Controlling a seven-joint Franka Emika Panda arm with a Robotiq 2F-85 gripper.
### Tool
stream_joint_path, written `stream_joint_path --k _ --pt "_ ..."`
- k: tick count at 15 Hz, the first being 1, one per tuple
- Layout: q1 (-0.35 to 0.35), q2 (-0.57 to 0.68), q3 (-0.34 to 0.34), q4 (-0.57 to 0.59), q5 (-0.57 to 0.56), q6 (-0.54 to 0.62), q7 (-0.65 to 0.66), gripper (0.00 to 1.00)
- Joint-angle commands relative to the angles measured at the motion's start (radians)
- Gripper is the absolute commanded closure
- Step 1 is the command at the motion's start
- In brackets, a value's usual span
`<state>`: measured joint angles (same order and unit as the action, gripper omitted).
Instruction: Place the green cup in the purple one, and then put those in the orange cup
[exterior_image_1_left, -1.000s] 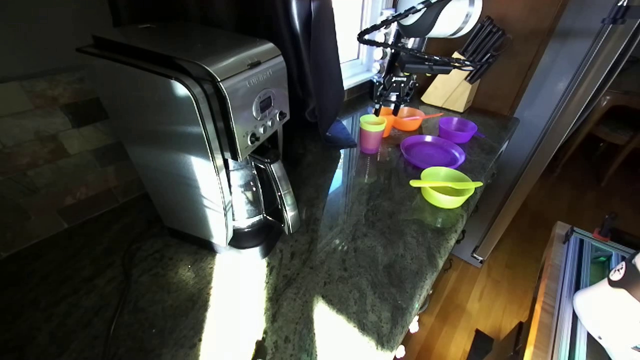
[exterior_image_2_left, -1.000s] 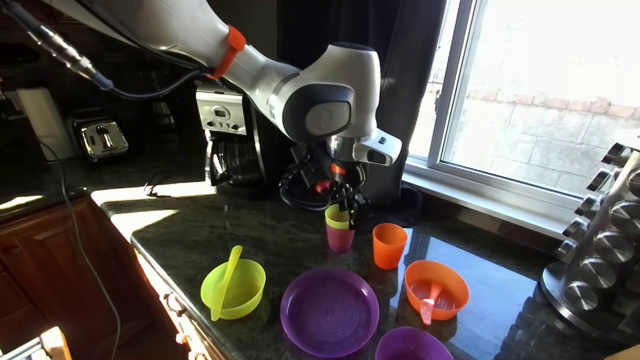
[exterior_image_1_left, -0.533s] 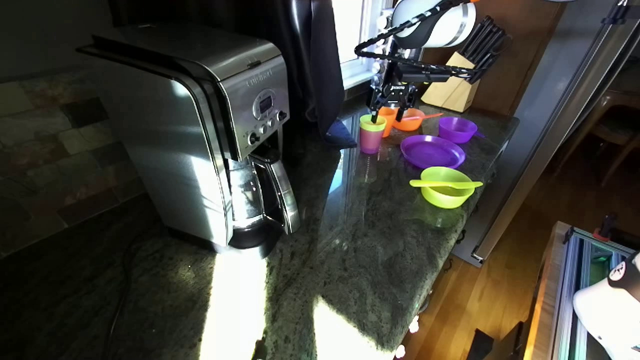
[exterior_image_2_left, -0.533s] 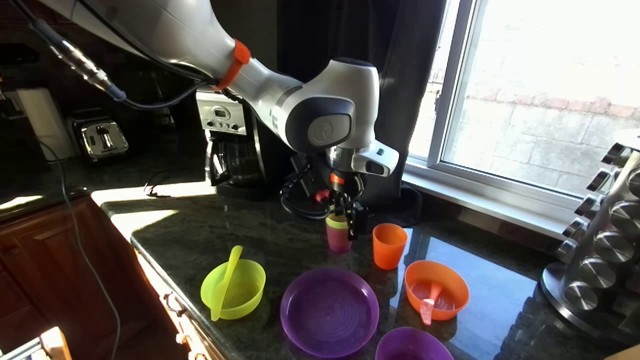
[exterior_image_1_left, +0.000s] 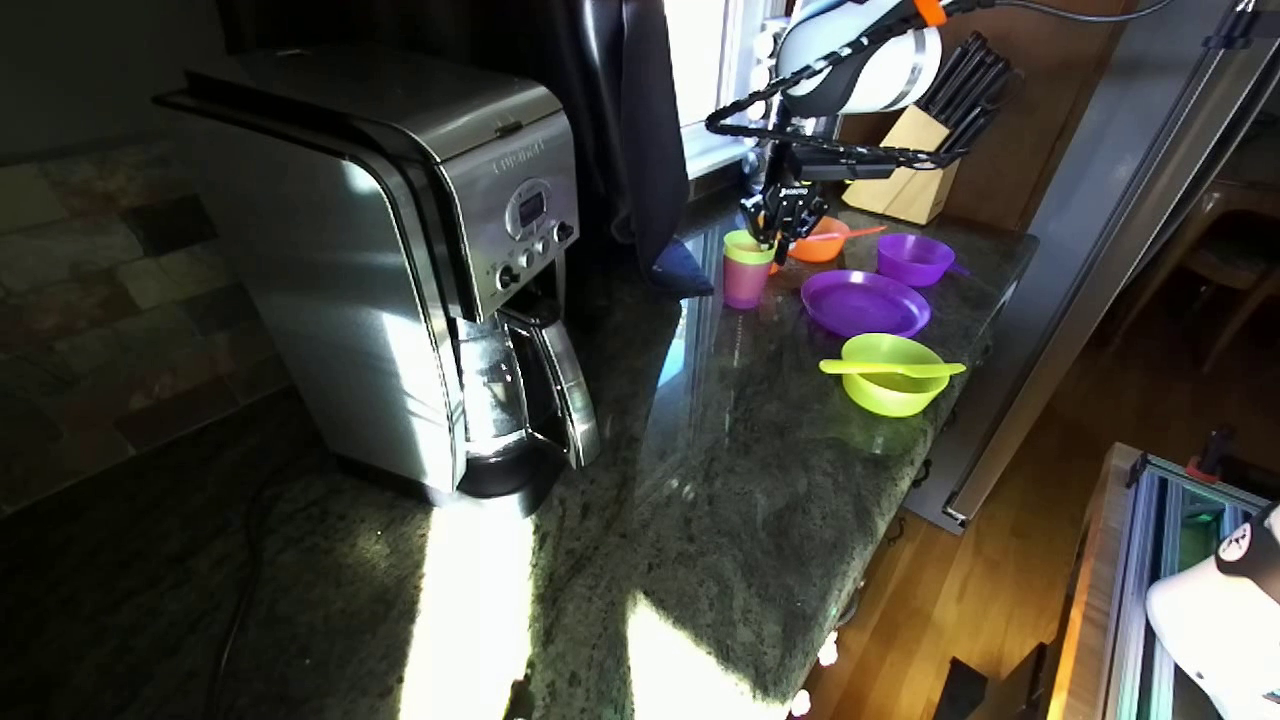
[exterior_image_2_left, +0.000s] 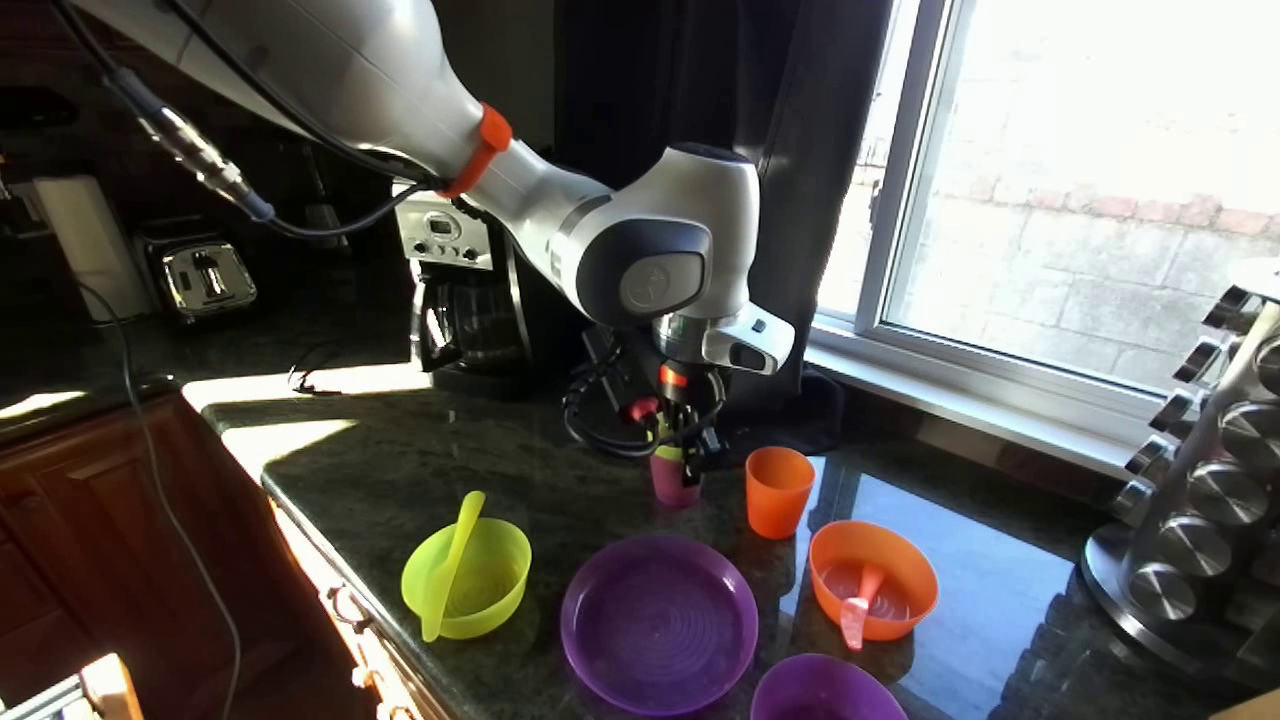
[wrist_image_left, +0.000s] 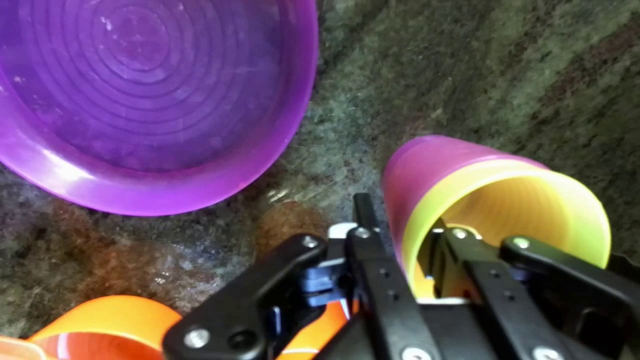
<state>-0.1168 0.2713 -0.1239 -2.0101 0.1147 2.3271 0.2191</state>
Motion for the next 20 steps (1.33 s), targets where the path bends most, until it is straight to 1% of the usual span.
stream_joint_path --k 1,5,10,13,15,20 --pt "0.002 -0.003 -0.004 0.021 -0.004 -0.030 0.010 1.00" --pt "0.000 -0.038 -0.006 0.017 -0.002 -0.025 0.005 0.98" --pt "-0.014 -0.154 -0.017 -0.017 0.004 -0.018 -0.002 0.98" --pt "-0.032 -0.199 -0.036 -0.004 0.009 -0.023 0.004 0.98" --pt "-0.046 -0.207 -0.049 0.012 0.013 -0.027 0.008 0.98" --pt "-0.070 -0.170 -0.066 0.037 0.032 -0.026 0.008 0.98"
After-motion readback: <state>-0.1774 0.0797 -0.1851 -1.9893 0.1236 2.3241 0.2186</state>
